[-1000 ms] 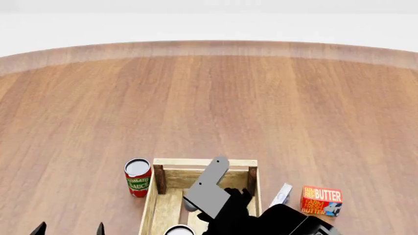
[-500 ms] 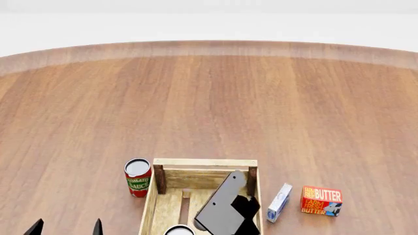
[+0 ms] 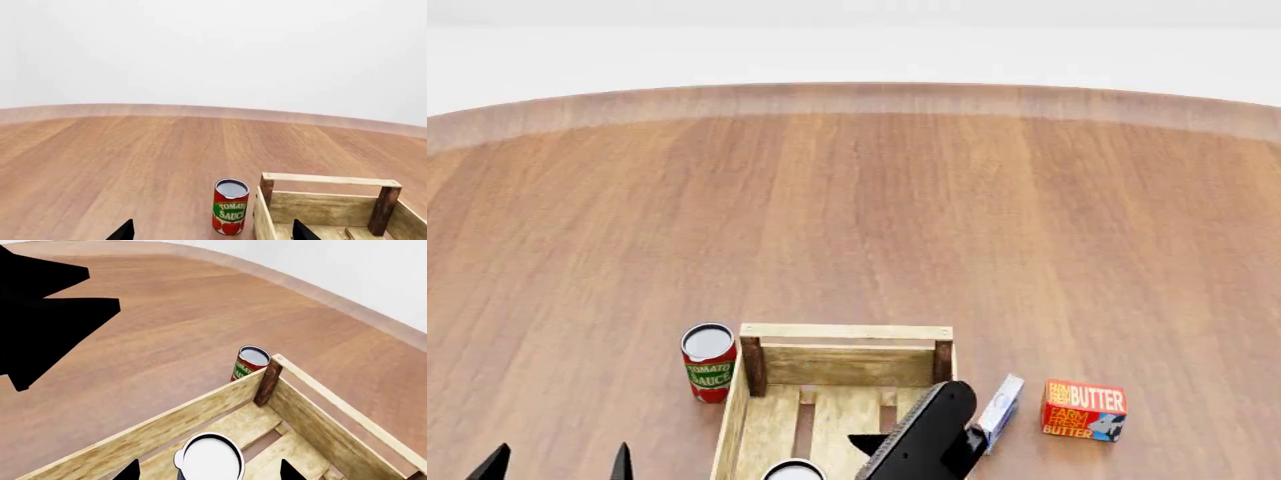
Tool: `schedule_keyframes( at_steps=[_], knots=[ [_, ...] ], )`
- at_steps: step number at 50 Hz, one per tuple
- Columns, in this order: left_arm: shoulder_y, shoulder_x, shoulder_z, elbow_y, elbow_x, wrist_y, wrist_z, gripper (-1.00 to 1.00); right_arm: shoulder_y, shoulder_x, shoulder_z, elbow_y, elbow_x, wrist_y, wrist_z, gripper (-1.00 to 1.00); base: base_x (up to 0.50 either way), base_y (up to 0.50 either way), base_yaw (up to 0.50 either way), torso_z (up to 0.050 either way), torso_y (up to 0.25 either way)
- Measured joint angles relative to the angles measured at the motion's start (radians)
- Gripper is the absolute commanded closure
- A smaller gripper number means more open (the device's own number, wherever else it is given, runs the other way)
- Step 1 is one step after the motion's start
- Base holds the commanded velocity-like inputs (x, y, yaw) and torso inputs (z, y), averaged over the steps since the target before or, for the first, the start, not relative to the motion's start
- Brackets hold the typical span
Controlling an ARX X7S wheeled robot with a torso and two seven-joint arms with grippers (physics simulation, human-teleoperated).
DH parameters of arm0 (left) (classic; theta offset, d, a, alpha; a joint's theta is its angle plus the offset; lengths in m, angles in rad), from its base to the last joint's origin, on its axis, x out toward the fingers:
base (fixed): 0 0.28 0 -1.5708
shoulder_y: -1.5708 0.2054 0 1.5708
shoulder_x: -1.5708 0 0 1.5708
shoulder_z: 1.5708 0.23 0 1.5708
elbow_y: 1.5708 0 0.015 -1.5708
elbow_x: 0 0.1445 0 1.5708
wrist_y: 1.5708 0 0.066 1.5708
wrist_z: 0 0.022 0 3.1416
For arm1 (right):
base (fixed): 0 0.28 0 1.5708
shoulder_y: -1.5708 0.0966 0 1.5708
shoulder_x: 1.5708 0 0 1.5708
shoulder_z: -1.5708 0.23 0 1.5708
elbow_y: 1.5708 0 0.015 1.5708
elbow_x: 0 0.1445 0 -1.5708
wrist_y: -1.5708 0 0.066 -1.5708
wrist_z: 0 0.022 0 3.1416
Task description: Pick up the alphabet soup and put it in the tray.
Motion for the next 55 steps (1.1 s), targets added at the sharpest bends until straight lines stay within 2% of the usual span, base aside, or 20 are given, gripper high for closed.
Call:
schedule_keyframes(
  at_steps=[36,55],
  knots=[
    [-0.001,-0.008,0.004,0.008,0.001,0.007,-0.008,-1.00,-0.181,0.076,0.074,-0.102,-0.068,-0.246,0.162,-1.00,0.00,0.00,0.00,0.000,0.000],
    [0.017,-0.031,0.005,0.079,-0.004,-0.007,-0.023,-1.00,-0.245,0.096,0.087,-0.148,-0.115,-0.326,0.217,-1.00,0.00,0.00,0.00,0.000,0.000]
  ],
)
